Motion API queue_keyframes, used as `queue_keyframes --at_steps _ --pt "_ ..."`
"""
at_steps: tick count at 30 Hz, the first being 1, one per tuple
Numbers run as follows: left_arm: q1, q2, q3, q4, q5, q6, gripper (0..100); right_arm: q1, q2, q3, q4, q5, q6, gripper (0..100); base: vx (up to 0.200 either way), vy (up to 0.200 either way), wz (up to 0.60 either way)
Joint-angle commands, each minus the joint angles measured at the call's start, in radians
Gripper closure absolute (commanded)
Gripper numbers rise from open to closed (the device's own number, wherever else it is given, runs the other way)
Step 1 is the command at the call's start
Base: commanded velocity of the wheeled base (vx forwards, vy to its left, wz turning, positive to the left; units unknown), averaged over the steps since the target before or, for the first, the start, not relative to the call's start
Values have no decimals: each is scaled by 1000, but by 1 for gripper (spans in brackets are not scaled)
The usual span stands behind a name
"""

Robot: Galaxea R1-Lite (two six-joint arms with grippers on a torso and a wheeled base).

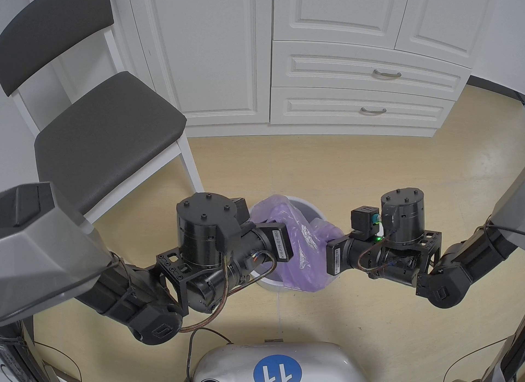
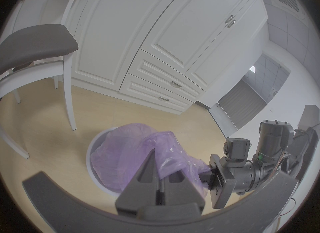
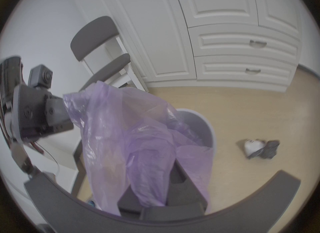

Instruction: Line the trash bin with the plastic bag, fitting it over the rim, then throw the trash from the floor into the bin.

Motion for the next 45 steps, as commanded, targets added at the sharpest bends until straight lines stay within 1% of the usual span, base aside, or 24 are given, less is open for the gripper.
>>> queue_keyframes --at_steps 1,2,6,8,11,12,14,18,23,27,28,29,30,32,34,38,40,45 --pt "23 -30 11 1 -2 1 100 32 47 -53 -3 51 91 100 0 0 0" --pt "25 -33 11 1 -2 1 100 32 55 -59 -5 61 107 100 0 0 0" --pt "37 -15 11 1 -15 -1 100 25 81 -70 -6 63 111 100 0 0 0" --pt "55 36 0 0 -53 -12 100 18 95 -71 -6 63 110 100 0 0 0" --pt "74 82 -20 -2 -70 -47 100 12 109 -82 -5 57 111 100 0 0 0" --pt "89 112 -44 0 -74 -85 100 -10 112 -90 -5 58 110 100 0 0 0" --pt "103 125 -61 -2 -76 -110 100 -36 110 -94 -6 60 110 100 0 0 0" --pt "112 114 -67 -10 -78 -127 100 -80 101 -110 -2 63 108 100 0 0 0" --pt "111 118 -69 -77 -79 -134 100 -110 89 -120 11 69 107 100 0 0 0" --pt "118 166 -92 -85 -104 -154 100 -105 117 -123 6 72 108 100 0 0 0" --pt "134 212 -124 -88 -130 -205 100 -100 152 -131 -6 72 110 100 0 0 0" --pt "143 233 -147 -86 -140 -234 100 -99 164 -139 -6 72 110 100 0 0 0" --pt "147 243 -155 -86 -145 -248 100 -99 169 -142 -6 72 111 100 0 0 0" --pt "172 292 -204 -86 -177 -305 100 -100 186 -148 -6 74 114 100 0 0 0" --pt "187 327 -244 -85 -203 -332 100 -100 196 -153 -15 74 131 100 0 0 0" --pt "196 378 -291 -71 -205 -341 100 -99 241 -159 -77 75 168 100 0 0 0" --pt "200 395 -296 -72 -203 -340 100 -100 267 -160 -101 75 168 100 0 0 0" --pt "204 425 -319 -71 -202 -335 100 -99 284 -176 -90 75 176 100 0 0 0"
